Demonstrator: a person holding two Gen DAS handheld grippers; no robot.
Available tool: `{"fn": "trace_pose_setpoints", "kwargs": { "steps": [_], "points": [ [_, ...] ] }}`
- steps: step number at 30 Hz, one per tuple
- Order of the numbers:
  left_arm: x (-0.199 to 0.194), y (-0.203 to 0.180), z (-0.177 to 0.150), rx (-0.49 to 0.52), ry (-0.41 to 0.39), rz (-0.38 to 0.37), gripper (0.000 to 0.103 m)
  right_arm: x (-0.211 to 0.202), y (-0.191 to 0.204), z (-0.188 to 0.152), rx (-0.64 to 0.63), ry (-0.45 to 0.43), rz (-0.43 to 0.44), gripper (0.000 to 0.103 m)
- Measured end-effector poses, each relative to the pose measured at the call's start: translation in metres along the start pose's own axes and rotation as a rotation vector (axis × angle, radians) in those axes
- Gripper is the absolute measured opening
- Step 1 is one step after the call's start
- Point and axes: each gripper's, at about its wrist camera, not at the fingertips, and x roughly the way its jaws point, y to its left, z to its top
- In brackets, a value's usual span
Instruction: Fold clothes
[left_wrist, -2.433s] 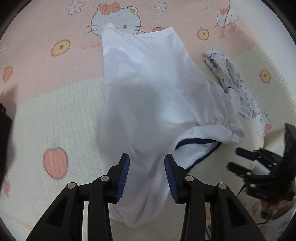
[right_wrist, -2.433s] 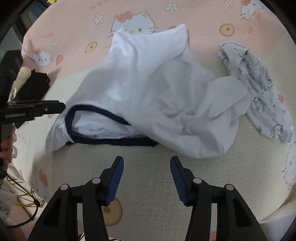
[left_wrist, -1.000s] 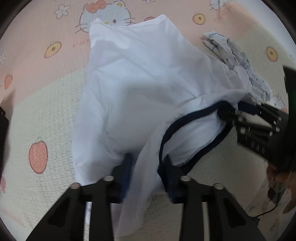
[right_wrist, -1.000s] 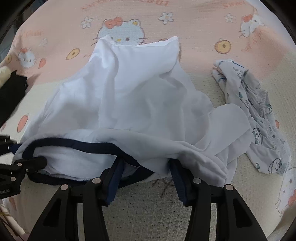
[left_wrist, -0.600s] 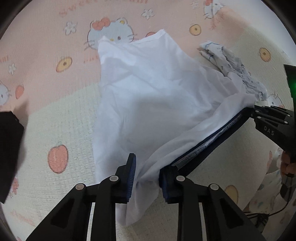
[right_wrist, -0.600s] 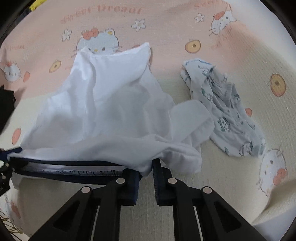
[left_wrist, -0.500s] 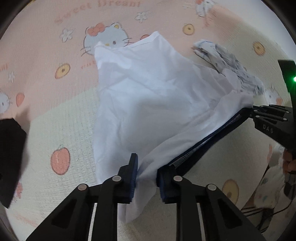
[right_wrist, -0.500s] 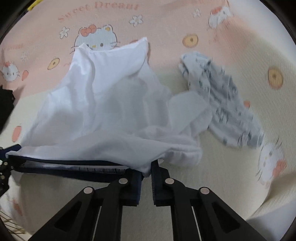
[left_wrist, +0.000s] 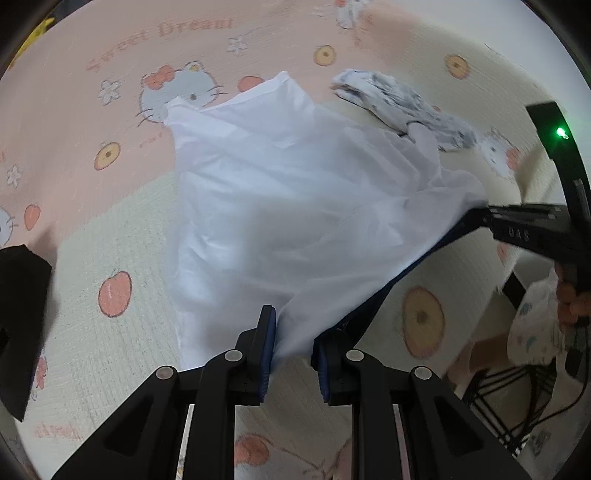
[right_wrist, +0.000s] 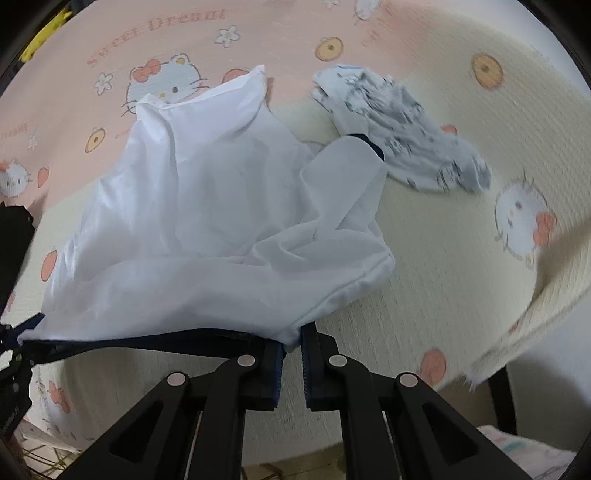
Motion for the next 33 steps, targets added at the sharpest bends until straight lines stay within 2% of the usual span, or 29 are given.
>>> {"fn": "trace_pose_setpoints", "kwargs": {
  "steps": [3, 8, 11, 14, 15, 16, 17, 18, 19, 22, 24, 28, 33],
  "points": [
    [0.002, -0.007, -0.006, 0.023, -0.006, -0.015, 0.018, -0.002, -0.009, -0.007, 0.022, 0.005, 0.006, 0.005],
    [0.001, -0.017, -0.018, 0.044, -0.085, -0.032, 0.018, -0.003, -0.02, -0.017, 0.06, -0.022, 0.079, 0.006],
    [-0.012, -0.013, -0.021, 0.003, -0.154, -0.102, 0.018, -0.005, -0.021, -0.019, 0.031, -0.045, 0.112, 0.006],
    [-0.022, -0.011, -0.021, -0.026, -0.171, -0.184, 0.019, -0.019, -0.02, -0.023, 0.006, -0.093, 0.147, 0.009],
    [-0.027, -0.009, -0.022, -0.045, -0.167, -0.213, 0.021, -0.023, -0.022, -0.024, 0.01, -0.093, 0.172, 0.016],
    [-0.032, -0.007, -0.023, -0.065, -0.158, -0.239, 0.028, -0.026, -0.024, -0.025, 0.015, -0.092, 0.197, 0.022],
    [-0.036, -0.005, -0.023, -0.081, -0.156, -0.254, 0.045, -0.029, -0.026, -0.026, 0.022, -0.088, 0.217, 0.038],
    [-0.04, -0.003, -0.024, -0.097, -0.158, -0.265, 0.055, -0.032, -0.028, -0.027, 0.029, -0.083, 0.238, 0.048],
    [-0.044, -0.002, -0.024, -0.112, -0.159, -0.277, 0.07, -0.034, -0.03, -0.027, 0.036, -0.079, 0.258, 0.049],
    [-0.05, 0.002, -0.022, -0.144, -0.18, -0.274, 0.073, -0.039, -0.036, -0.028, 0.047, -0.07, 0.28, 0.051],
    [-0.047, 0.003, -0.017, -0.137, -0.174, -0.228, 0.073, -0.042, -0.04, -0.029, 0.054, -0.065, 0.293, 0.061],
    [-0.035, 0.012, -0.014, -0.156, -0.145, -0.157, 0.073, -0.04, -0.053, -0.022, 0.097, -0.062, 0.294, 0.062],
    [-0.017, 0.028, -0.008, -0.22, -0.102, -0.137, 0.073, -0.033, -0.068, -0.004, 0.098, -0.077, 0.24, 0.065]
  ]
}}
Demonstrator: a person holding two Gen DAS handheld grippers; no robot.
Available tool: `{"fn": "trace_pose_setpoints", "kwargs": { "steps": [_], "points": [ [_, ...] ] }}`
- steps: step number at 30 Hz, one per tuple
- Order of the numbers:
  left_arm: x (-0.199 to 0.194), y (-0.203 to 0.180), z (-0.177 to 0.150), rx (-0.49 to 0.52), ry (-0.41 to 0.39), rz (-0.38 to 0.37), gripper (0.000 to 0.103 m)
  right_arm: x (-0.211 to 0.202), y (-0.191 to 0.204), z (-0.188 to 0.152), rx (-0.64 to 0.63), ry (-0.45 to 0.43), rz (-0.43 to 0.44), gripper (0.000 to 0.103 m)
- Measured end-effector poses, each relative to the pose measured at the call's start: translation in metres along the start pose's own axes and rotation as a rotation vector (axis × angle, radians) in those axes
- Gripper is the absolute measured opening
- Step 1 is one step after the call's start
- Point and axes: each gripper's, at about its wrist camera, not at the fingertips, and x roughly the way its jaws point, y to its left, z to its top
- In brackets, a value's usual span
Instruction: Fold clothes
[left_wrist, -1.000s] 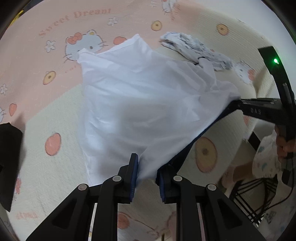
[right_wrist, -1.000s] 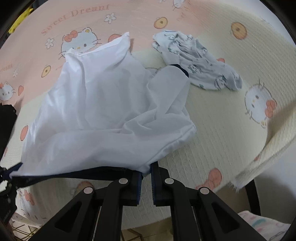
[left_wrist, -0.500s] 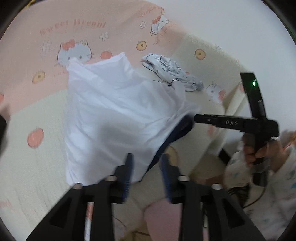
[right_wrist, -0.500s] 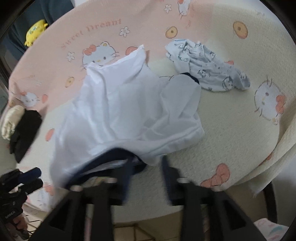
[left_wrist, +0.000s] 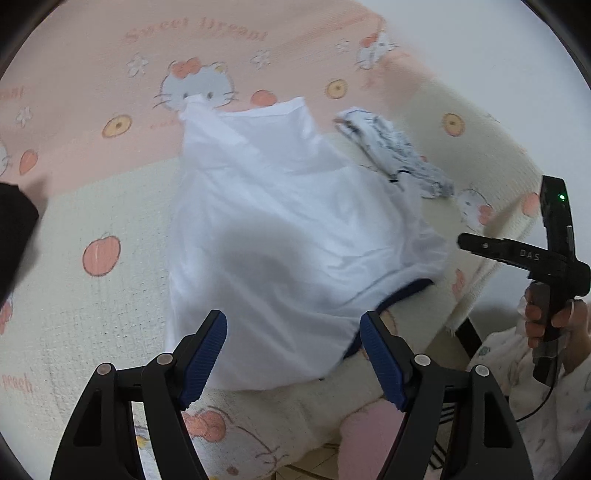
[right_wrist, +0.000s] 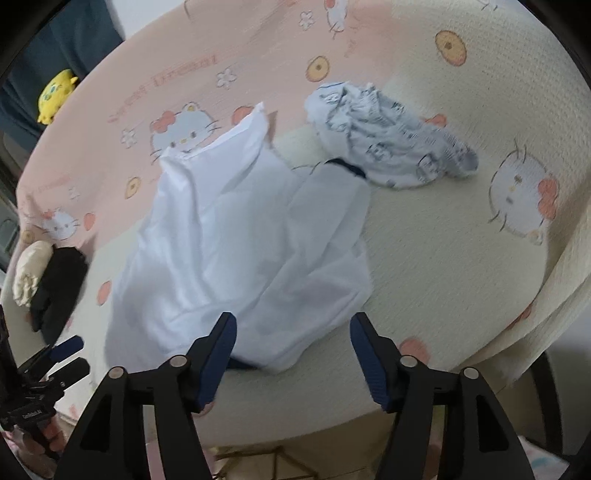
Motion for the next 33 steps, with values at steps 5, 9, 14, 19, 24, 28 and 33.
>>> {"fn": "trace_pose_setpoints", "kwargs": {
  "steps": [5, 9, 14, 19, 24, 28, 33],
  "points": [
    [0.01, -0.01, 0.015, 0.063, 0.0, 0.06, 0.073, 0.017, -0.009, 0.024, -0.008, 0.025, -0.032, 0.066],
    [0.022, -0.028, 0.036, 0.128, 0.016, 0.077, 0.073, 0.025, -0.011, 0.039, -0.028, 0.029, -0.011, 0.066],
    [0.04, -0.06, 0.068, 0.256, 0.022, 0.066, 0.073, 0.035, -0.026, 0.061, 0.049, 0.069, 0.079, 0.066],
    [0.063, -0.087, 0.094, 0.344, 0.024, 0.039, 0.073, 0.035, -0.051, 0.06, 0.172, 0.065, 0.121, 0.066],
    [0.089, -0.111, 0.112, 0.443, 0.04, 0.019, 0.073, 0.038, -0.072, 0.042, 0.25, 0.08, 0.078, 0.066],
    [0.118, -0.117, 0.124, 0.458, 0.113, 0.014, 0.073, 0.042, -0.078, 0.035, 0.248, 0.079, 0.072, 0.066],
    [0.145, -0.115, 0.144, 0.362, 0.191, -0.079, 0.073, 0.05, -0.069, 0.039, 0.182, 0.076, 0.038, 0.066]
  ]
}}
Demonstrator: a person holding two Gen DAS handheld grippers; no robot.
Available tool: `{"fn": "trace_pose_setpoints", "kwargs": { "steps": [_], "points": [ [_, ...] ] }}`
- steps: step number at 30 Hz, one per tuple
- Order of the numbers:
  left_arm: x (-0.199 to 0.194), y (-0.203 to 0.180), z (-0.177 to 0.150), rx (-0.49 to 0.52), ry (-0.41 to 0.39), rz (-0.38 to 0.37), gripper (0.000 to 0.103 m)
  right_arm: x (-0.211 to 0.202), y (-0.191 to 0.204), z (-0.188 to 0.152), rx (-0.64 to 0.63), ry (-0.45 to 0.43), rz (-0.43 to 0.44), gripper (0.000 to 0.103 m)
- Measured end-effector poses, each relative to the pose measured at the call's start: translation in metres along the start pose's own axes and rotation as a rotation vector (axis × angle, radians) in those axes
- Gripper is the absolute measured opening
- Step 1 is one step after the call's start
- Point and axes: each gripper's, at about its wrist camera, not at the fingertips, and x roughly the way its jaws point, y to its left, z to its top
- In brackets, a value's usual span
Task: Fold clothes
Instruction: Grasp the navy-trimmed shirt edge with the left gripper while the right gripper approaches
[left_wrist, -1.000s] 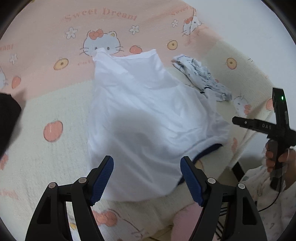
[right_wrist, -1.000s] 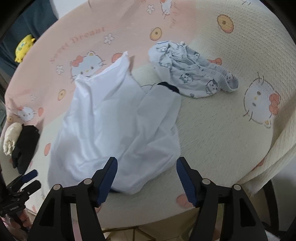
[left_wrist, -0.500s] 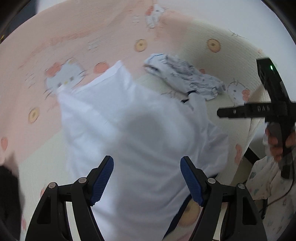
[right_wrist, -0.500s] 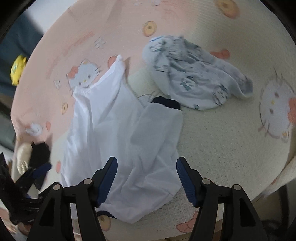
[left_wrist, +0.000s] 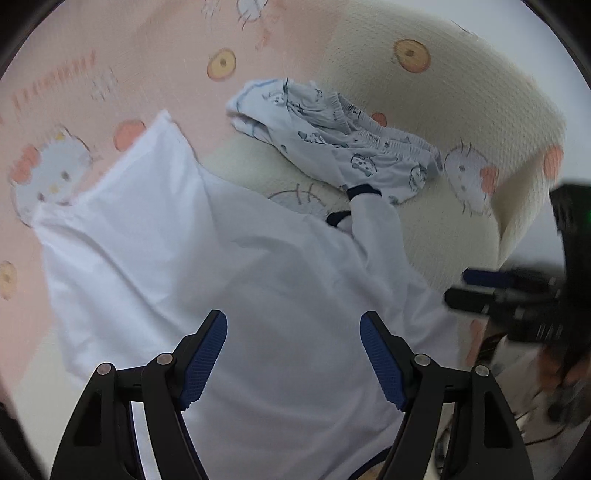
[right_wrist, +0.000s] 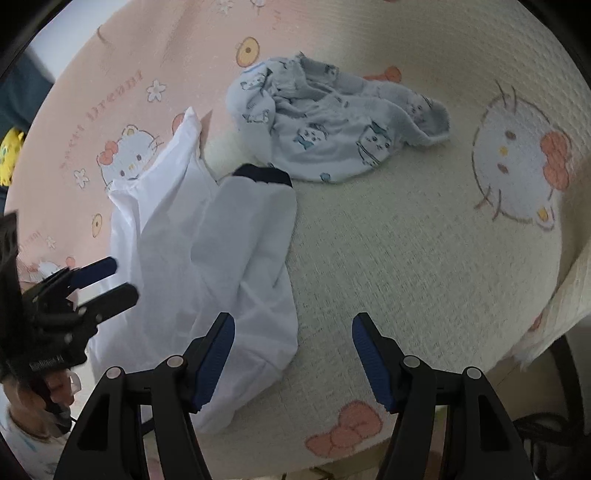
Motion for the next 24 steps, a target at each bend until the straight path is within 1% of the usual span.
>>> {"fn": "trace_pose_setpoints", "kwargs": {
  "steps": [2, 5, 7, 9, 11, 13, 16, 17, 19, 22, 24],
  "points": [
    [0.006, 0.002, 0.01, -0.019, 0.006, -0.018, 0.073, 0.004, 0.001, 0.003, -0.008, -0.006, 0.015, 0.065],
    [0.016, 0.002, 0.028, -0.01, 0.024, -0.024, 0.073, 0.012, 0.006, 0.007, -0.027, -0.002, 0.021, 0.065],
    [0.025, 0.0, 0.04, 0.013, 0.058, -0.033, 0.073, 0.014, 0.011, 0.008, -0.063, -0.012, -0.015, 0.065],
    [0.036, -0.001, 0.05, 0.035, 0.124, -0.039, 0.073, 0.015, 0.015, 0.009, -0.101, -0.018, -0.03, 0.065],
    [0.043, 0.0, 0.059, 0.031, 0.156, -0.037, 0.073, 0.018, 0.018, 0.01, -0.128, -0.031, -0.059, 0.065],
    [0.047, 0.002, 0.068, 0.025, 0.163, -0.045, 0.073, 0.021, 0.019, 0.011, -0.146, -0.037, -0.074, 0.065],
    [0.049, 0.006, 0.079, 0.01, 0.152, -0.039, 0.073, 0.026, 0.019, 0.017, -0.148, -0.036, -0.05, 0.065],
    [0.049, 0.006, 0.081, 0.024, 0.138, -0.04, 0.073, 0.026, 0.018, 0.019, -0.145, -0.037, -0.043, 0.065],
    [0.047, 0.002, 0.084, 0.085, 0.103, -0.049, 0.073, 0.028, 0.017, 0.025, -0.147, -0.041, -0.03, 0.065],
    [0.044, -0.011, 0.079, 0.273, 0.053, -0.068, 0.073, 0.032, 0.011, 0.036, -0.122, -0.039, -0.006, 0.065],
    [0.044, -0.018, 0.074, 0.394, 0.058, -0.086, 0.073, 0.037, 0.005, 0.044, -0.088, -0.025, 0.023, 0.064]
  ]
}}
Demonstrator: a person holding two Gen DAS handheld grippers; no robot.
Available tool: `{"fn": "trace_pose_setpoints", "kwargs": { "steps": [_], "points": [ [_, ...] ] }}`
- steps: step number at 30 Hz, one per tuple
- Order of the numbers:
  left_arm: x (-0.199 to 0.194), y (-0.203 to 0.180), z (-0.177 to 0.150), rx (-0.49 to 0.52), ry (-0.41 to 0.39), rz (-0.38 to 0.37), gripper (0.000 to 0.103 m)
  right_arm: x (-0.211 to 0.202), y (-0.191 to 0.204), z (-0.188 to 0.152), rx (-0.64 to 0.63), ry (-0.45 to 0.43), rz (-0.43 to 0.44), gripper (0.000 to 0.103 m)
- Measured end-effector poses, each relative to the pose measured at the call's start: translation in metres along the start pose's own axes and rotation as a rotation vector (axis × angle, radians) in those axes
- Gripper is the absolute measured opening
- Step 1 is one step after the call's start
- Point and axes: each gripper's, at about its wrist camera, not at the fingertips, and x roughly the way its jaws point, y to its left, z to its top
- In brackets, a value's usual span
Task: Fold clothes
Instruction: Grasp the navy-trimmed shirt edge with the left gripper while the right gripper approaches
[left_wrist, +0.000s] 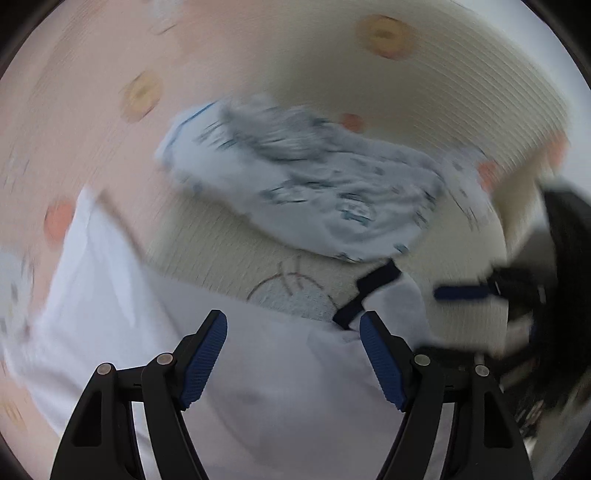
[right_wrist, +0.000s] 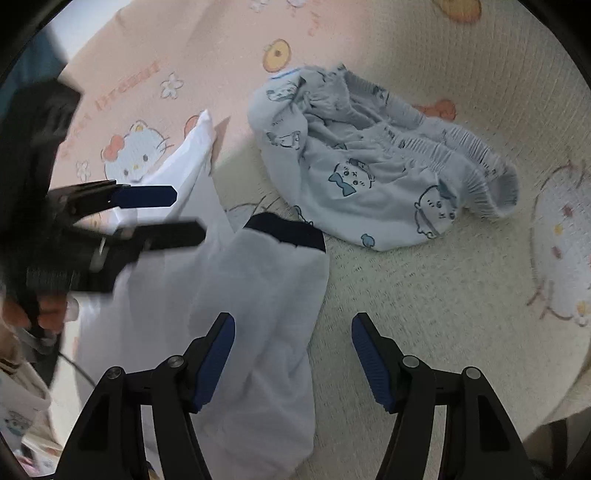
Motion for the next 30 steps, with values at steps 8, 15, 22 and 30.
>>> {"fn": "trace_pose_setpoints", "kwargs": {
  "steps": [8, 15, 22, 30],
  "points": [
    [0.006, -0.005, -0.002, 0.258, 0.024, -0.044, 0.073, 0.012, -0.003, 0.008, -0.023, -0.004, 0.0, 0.047],
    [0.021, -0.014, 0.003, 0.357, 0.069, -0.02, 0.073, 0.017, -0.004, 0.012, -0.045, -0.032, -0.049, 0.006],
    [0.031, -0.045, 0.009, 0.432, 0.072, -0.07, 0.073, -0.007, -0.027, 0.009, 0.014, -0.098, -0.104, 0.004],
    [0.046, -0.053, 0.005, 0.357, 0.109, -0.083, 0.024, -0.019, -0.053, 0.01, 0.074, -0.111, -0.146, 0.004]
  ]
}}
